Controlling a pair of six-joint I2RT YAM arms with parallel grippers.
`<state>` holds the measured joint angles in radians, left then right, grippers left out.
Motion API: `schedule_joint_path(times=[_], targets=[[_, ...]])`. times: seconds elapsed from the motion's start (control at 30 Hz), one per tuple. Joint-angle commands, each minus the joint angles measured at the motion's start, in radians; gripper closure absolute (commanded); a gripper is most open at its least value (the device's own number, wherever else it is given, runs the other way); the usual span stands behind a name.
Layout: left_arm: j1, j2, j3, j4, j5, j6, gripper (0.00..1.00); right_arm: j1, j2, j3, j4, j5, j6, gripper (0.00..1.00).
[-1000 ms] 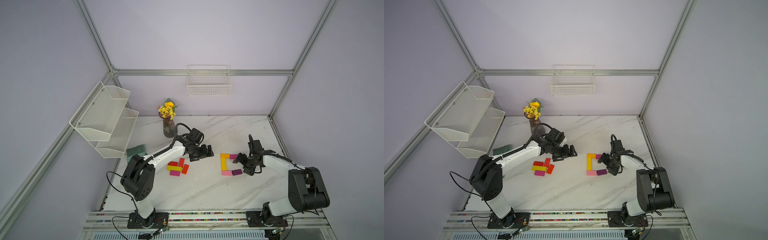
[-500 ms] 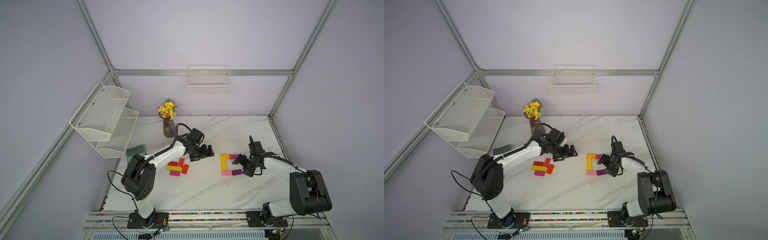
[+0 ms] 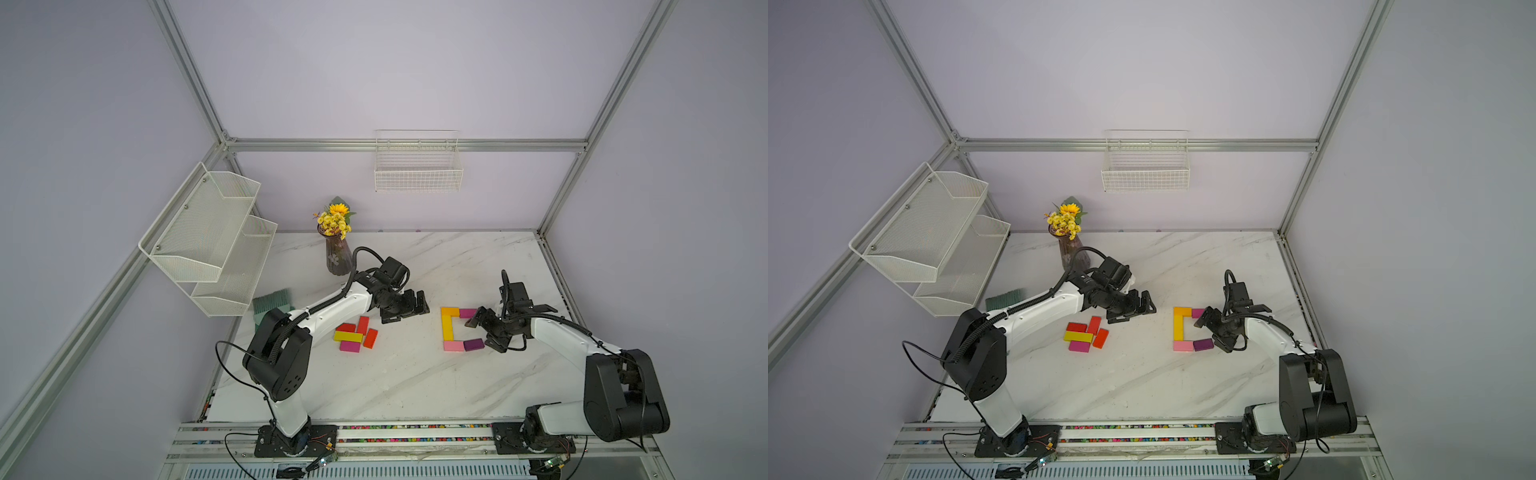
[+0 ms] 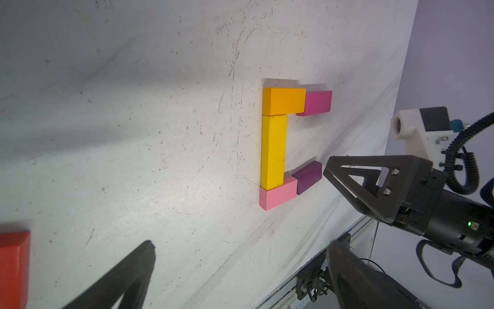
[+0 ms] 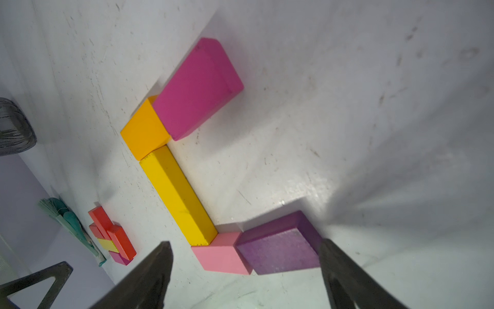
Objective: Assemble the letter c with building blocks
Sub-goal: Assemble the building block at the center of the board.
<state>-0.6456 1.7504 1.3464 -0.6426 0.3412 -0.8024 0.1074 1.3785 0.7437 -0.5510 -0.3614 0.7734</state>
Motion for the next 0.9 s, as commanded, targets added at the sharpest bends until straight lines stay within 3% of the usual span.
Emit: schedule_joint_path(times=[0.0,0.47,0.87], targets=[[-0.006,-0.01,0.011,0.031,0.011,-0.012,0.0,-0.002,-0.04,0.057,-0.026,0.022,0.009,0.13],[-0.011,0.007,0.03,0.037,0.014,-0.029,0.0,0.064,0.172,0.181,0.004,0.03,-0.011,0.14],[-0.012,0.019,0.041,0.038,0.018,-0.034,0.0,0.081,0.238,0.189,0.026,0.044,-0.008,0.13]])
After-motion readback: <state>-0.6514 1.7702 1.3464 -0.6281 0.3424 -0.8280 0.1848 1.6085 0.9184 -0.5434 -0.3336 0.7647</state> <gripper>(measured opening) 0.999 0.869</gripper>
